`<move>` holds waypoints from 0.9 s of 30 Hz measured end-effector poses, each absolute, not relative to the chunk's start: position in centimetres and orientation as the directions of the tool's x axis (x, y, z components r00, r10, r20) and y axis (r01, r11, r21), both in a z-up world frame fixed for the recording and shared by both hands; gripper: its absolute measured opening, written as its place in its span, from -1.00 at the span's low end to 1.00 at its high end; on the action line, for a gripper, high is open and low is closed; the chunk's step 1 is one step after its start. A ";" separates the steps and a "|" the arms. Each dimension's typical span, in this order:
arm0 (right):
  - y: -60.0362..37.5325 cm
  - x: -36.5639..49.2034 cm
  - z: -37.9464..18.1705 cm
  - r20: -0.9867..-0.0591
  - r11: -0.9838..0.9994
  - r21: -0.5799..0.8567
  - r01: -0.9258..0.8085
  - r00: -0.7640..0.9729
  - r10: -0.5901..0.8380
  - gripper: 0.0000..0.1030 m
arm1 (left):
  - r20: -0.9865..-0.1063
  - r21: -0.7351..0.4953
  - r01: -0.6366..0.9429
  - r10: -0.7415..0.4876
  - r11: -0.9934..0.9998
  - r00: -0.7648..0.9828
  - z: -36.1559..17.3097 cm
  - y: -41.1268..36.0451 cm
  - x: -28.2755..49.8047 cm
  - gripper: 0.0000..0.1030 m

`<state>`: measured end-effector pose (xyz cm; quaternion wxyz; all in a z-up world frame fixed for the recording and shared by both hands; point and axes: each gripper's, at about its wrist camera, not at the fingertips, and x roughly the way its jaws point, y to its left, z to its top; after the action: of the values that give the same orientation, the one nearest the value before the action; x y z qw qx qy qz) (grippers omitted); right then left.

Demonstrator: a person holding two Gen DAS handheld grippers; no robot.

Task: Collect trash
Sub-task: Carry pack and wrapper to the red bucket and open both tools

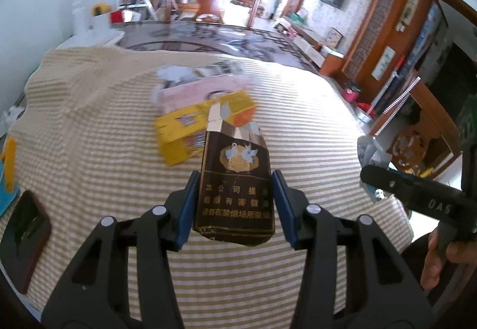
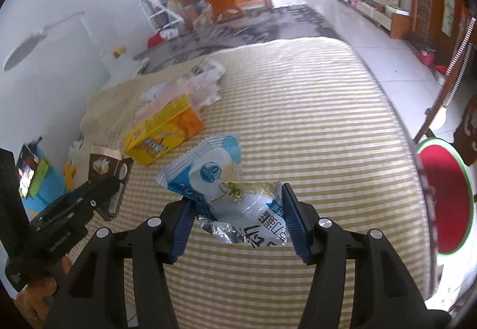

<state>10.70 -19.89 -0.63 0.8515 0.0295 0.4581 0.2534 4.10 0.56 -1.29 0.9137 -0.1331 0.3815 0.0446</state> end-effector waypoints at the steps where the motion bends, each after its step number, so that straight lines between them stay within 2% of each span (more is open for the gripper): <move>1: -20.9 10.8 -0.2 -0.758 0.873 0.291 -0.391 0.462 0.460 0.05 | -0.708 -0.210 -0.165 -0.034 0.964 0.705 -1.1 -0.1 4.6 -0.10; 11: -31.7 10.7 2.1 -0.712 0.914 0.338 -0.223 0.575 0.403 0.05 | -0.696 -0.240 0.038 -0.199 0.970 0.690 0.0 -8.4 9.4 -0.10; 21: -45.1 11.4 -1.1 -0.716 0.899 0.434 0.057 0.627 0.306 0.05 | -0.687 -0.352 0.271 -0.444 0.896 0.575 -0.1 -18.6 15.3 -0.10; 27: -49.9 13.2 -2.1 -0.704 0.867 0.474 0.151 0.656 0.271 0.05 | -0.684 -0.393 0.391 -0.549 0.832 0.481 -0.5 -25.5 18.9 -0.10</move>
<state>13.17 -49.86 -2.13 0.8735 0.2553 0.4131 0.0341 18.90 -25.53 -0.53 0.8556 -0.0920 0.4292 -0.2744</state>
